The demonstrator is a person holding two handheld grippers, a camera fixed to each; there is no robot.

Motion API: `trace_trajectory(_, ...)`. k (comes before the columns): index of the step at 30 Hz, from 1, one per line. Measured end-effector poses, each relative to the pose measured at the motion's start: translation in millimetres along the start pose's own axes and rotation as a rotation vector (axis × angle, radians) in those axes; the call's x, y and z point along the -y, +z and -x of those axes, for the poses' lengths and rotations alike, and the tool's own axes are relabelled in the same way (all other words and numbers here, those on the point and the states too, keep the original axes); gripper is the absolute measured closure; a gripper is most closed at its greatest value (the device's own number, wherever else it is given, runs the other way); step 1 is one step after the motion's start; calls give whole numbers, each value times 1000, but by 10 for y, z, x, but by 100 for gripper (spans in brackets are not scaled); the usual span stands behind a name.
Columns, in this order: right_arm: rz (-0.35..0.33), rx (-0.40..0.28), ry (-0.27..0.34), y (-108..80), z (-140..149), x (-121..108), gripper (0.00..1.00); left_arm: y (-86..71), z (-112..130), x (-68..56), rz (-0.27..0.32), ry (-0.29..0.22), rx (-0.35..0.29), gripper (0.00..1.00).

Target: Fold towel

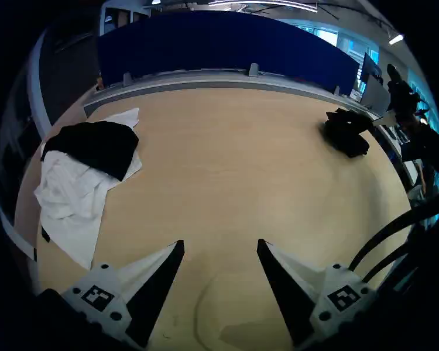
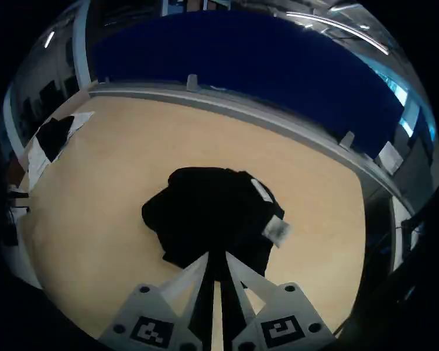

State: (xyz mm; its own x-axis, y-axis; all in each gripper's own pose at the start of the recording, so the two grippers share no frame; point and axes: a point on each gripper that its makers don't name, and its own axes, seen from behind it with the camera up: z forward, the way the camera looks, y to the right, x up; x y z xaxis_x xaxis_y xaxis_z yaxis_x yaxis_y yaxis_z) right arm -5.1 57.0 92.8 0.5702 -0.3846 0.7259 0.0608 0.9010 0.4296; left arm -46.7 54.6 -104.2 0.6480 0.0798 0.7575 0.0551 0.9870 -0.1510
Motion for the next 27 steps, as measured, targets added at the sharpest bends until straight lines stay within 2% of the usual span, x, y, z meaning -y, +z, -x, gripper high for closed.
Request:
trace_trajectory(5, 29, 67, -6, 44, 357, -34, 95, -1, -4, -4, 0, 3, 0, 8)
trace_trajectory(9, 91, 107, 19, 80, 582, -178, 95, -2, 1, -8, -1, 9, 3, 8)
trace_trajectory(17, 141, 103, 118, 143, 671, -282, 95, 0, 5, -4, -5, 16, 5, 8)
trace_trajectory(23, 157, 138, 175, 313, 827, -302, 95, -8, -1, -30, -4, 20, 5, 8)
trace_trajectory(27, 169, 135, 226, 396, 855, -305, 94, -13, 9, -37, -6, 21, 6, 8)
